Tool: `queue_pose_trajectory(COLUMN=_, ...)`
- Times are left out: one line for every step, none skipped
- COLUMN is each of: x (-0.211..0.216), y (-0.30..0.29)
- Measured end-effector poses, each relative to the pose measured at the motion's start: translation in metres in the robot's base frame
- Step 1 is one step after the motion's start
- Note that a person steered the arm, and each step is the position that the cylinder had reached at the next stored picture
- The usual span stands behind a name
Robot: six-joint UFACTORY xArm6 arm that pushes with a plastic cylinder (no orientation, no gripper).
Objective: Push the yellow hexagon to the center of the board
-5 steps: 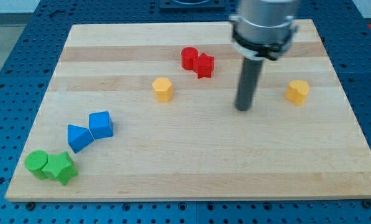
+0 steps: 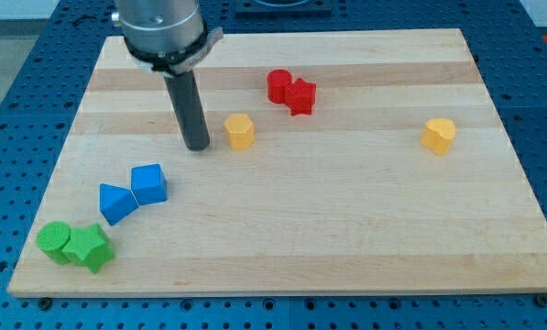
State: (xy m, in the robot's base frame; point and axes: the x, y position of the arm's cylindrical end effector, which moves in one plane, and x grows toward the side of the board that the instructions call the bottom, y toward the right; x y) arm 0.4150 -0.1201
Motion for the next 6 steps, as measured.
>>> queue_pose_trajectory(x=-0.022, y=0.016)
queue_pose_trajectory(x=-0.021, y=0.045)
queue_pose_trajectory(x=-0.015, y=0.077)
queue_pose_trajectory(x=-0.007, y=0.106)
queue_pose_trajectory(x=-0.007, y=0.096)
queue_pose_trajectory(x=-0.007, y=0.061)
